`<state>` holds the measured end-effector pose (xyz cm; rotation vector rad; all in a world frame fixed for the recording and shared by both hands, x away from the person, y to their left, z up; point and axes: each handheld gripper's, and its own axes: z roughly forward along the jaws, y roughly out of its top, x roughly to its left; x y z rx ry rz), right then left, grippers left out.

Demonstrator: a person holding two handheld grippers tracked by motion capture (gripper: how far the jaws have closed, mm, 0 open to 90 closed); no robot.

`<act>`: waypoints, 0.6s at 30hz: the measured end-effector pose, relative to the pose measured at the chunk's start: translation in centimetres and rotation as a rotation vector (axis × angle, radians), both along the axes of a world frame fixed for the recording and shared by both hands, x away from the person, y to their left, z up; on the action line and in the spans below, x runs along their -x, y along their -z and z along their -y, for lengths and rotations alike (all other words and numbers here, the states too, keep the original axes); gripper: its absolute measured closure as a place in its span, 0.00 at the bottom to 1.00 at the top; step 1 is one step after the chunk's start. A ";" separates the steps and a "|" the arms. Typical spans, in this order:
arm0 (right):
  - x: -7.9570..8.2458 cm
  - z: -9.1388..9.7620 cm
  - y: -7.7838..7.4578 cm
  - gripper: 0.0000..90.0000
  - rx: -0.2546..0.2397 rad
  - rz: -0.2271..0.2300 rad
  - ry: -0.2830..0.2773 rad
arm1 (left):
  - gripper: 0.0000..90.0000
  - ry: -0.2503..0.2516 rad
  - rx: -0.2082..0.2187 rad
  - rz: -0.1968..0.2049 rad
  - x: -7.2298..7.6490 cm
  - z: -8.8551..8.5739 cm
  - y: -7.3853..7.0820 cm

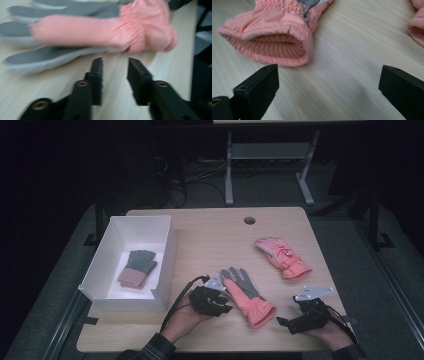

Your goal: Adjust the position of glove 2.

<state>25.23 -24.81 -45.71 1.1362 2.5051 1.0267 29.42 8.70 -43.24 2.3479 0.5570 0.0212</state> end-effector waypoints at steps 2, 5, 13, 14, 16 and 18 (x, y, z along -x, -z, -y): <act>0.0 0.0 -0.2 0.03 0.002 -0.014 0.026 | 0.50 -0.017 0.022 -0.005 0.1 -0.8 0.2; -0.2 0.0 -0.2 0.06 0.009 -0.020 0.022 | 0.39 -0.022 0.033 0.005 0.7 -2.3 0.6; -1.1 -0.2 -0.9 0.11 0.019 -0.031 0.037 | 0.18 -0.038 0.005 0.003 1.5 -4.1 1.7; -1.1 -0.2 -0.9 0.11 0.019 -0.031 0.037 | 0.16 -0.038 0.005 0.003 1.5 -4.1 1.7; -1.5 -0.2 -1.1 0.12 0.018 -0.031 0.037 | 0.16 -0.049 0.012 -0.002 1.7 -4.3 1.9; -2.1 -0.2 -1.4 0.14 0.014 -0.033 0.039 | 0.16 -0.029 -0.002 0.009 1.7 -4.5 2.1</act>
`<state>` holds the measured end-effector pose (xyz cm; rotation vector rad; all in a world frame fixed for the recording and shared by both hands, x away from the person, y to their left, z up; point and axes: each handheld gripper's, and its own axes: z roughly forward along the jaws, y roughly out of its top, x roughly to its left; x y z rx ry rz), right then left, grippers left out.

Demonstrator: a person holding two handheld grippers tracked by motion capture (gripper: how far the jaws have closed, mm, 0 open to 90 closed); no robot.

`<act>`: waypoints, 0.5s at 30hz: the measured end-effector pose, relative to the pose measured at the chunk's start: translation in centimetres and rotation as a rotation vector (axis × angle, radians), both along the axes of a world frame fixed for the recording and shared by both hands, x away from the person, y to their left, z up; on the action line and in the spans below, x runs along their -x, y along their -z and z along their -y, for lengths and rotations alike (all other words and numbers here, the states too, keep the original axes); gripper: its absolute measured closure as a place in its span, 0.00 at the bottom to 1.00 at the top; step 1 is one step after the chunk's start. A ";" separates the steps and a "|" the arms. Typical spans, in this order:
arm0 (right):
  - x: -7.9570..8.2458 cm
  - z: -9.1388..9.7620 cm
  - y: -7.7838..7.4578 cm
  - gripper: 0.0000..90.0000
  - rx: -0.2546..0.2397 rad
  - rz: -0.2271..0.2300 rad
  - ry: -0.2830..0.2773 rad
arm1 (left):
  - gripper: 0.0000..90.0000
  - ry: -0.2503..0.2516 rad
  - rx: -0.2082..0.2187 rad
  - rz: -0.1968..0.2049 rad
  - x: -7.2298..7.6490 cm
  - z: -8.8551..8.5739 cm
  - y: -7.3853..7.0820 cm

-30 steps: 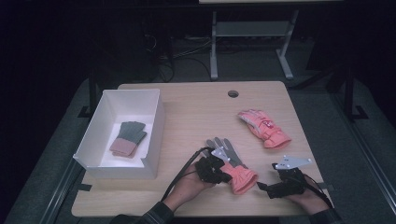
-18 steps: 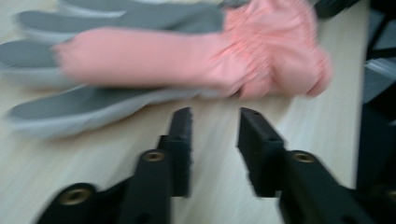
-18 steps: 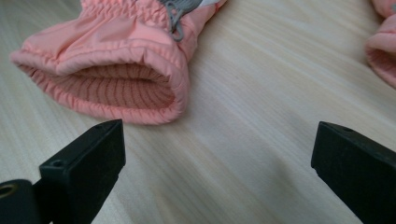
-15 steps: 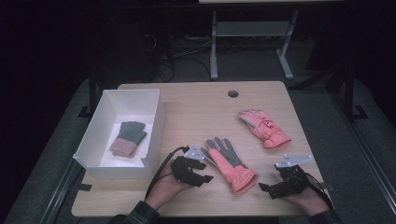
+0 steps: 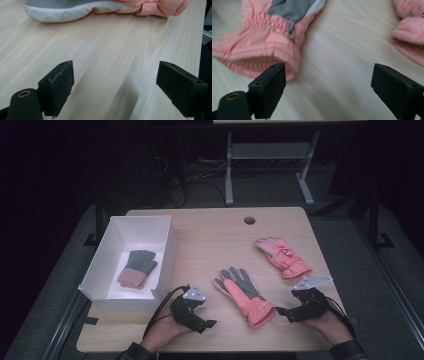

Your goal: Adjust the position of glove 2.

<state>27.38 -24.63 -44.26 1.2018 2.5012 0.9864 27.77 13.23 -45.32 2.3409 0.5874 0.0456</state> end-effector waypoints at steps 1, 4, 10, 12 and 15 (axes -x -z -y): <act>-0.3 0.0 -0.1 0.15 0.001 0.002 0.001 | 0.16 -0.008 0.007 -0.009 0.1 0.1 0.1; -1.2 0.1 -0.5 0.15 0.000 -0.002 0.007 | 0.16 -0.007 0.005 0.002 0.1 0.4 0.0; -3.3 0.0 -2.0 0.18 0.007 0.016 0.011 | 0.16 -0.017 0.007 0.001 0.2 0.6 0.1; -4.1 0.0 -2.3 0.18 0.001 0.021 0.016 | 0.16 -0.014 0.004 0.008 0.2 0.5 0.1; -5.4 -0.1 -2.8 0.18 -0.013 0.026 0.024 | 0.16 -0.023 0.008 0.005 0.2 0.3 0.1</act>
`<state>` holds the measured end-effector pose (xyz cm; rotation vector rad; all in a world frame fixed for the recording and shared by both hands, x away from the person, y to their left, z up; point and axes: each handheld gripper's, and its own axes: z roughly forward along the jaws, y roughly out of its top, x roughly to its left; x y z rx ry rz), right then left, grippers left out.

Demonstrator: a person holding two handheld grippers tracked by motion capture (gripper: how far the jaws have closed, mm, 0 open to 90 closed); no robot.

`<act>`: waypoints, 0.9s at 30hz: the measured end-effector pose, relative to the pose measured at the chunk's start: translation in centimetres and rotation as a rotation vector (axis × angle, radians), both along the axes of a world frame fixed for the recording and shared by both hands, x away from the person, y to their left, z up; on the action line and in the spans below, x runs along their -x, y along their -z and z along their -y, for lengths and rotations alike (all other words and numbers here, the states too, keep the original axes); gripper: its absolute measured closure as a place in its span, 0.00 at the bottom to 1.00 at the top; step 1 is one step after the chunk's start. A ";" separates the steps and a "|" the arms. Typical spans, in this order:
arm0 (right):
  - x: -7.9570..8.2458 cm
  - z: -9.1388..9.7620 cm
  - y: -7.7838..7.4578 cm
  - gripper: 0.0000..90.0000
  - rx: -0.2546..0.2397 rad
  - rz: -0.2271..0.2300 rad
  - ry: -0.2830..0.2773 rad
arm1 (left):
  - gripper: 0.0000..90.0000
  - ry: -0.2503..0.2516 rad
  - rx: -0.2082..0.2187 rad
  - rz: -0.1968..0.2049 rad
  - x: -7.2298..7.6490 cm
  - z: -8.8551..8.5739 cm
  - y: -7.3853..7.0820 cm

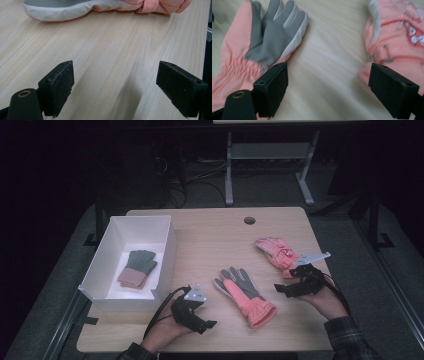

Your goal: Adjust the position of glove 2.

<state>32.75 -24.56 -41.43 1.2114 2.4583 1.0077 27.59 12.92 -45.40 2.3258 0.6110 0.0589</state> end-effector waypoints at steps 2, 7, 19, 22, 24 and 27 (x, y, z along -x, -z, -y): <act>-0.9 0.0 -0.3 0.18 -0.005 -0.004 0.014 | 0.16 0.000 0.004 -0.001 -0.1 -0.1 -0.1; -3.1 0.0 -1.3 0.19 0.003 -0.006 0.030 | 0.16 -0.004 -0.003 0.004 -0.1 -0.2 -0.1; -8.2 0.9 -1.8 0.25 -0.007 -0.055 0.061 | 0.16 -0.006 -0.002 0.008 -0.1 -0.4 -0.2; -9.4 1.2 -1.7 0.29 0.012 -0.061 0.070 | 0.16 -0.004 -0.007 0.008 -0.1 -0.4 -0.2; -10.1 1.5 -1.5 0.31 -0.003 -0.070 0.075 | 0.16 0.000 -0.012 0.010 -0.1 -0.4 -0.2; -11.0 1.6 -0.9 0.35 0.030 -0.091 0.069 | 0.16 -0.005 -0.006 0.009 -0.1 -0.3 -0.3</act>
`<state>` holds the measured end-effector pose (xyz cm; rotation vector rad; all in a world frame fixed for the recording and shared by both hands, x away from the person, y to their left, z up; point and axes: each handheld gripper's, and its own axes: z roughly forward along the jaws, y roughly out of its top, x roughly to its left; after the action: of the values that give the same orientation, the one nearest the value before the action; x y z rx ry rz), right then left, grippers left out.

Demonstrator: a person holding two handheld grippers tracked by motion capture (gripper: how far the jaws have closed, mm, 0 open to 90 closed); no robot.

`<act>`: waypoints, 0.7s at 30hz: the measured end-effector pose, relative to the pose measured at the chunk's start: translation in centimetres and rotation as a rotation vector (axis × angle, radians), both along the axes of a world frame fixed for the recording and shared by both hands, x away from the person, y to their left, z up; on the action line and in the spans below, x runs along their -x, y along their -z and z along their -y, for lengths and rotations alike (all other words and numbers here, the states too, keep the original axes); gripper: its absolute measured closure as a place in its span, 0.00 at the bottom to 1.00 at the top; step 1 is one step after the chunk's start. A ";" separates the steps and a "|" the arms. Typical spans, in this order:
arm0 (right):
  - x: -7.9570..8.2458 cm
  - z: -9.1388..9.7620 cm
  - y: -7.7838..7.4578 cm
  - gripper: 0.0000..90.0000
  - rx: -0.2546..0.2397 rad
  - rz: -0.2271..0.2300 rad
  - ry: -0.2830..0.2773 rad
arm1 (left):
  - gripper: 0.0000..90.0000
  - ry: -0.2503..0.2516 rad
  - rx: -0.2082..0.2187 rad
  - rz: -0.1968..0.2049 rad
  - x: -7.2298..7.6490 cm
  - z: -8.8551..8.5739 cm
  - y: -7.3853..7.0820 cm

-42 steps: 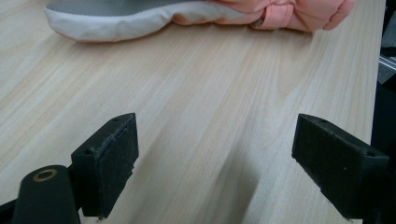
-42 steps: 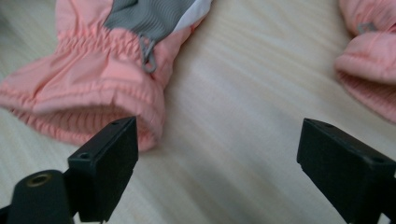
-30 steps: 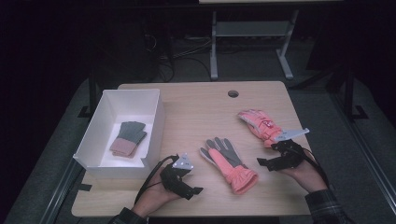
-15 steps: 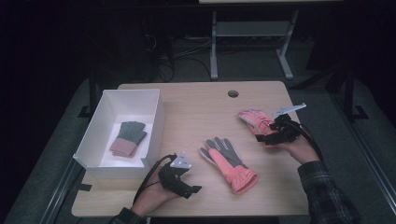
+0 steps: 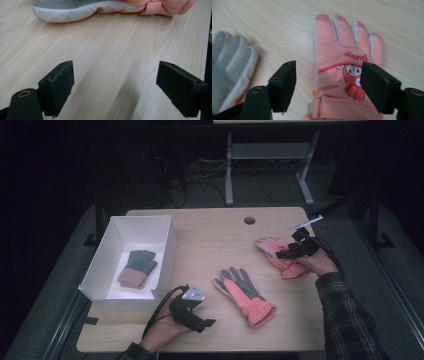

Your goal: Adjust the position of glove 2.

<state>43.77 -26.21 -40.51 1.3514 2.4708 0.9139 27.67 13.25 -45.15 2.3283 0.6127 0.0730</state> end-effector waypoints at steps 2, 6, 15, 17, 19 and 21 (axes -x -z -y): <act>-0.3 0.1 0.1 0.36 -0.005 -0.006 -0.001 | 0.16 0.000 -0.003 -0.001 0.0 0.0 0.0; -0.9 0.4 0.7 0.40 0.013 -0.035 -0.020 | 0.16 0.008 -0.009 -0.005 0.0 0.0 0.1; -1.4 0.2 2.1 0.49 0.056 -0.064 -0.039 | 0.16 0.005 0.004 -0.014 0.1 0.2 0.1; -1.5 0.4 2.3 0.50 0.055 -0.077 -0.045 | 0.16 0.016 -0.009 -0.012 0.0 0.0 0.0; -1.5 0.4 2.5 0.51 0.062 -0.083 -0.045 | 0.16 0.010 -0.001 -0.015 0.1 0.1 0.1; -1.5 0.3 3.0 0.54 0.090 -0.093 -0.051 | 0.16 0.012 -0.004 -0.011 0.1 0.1 0.1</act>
<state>45.23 -26.46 -43.48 1.3362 2.5933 0.7557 27.53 13.15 -45.25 2.3370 0.6049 0.0561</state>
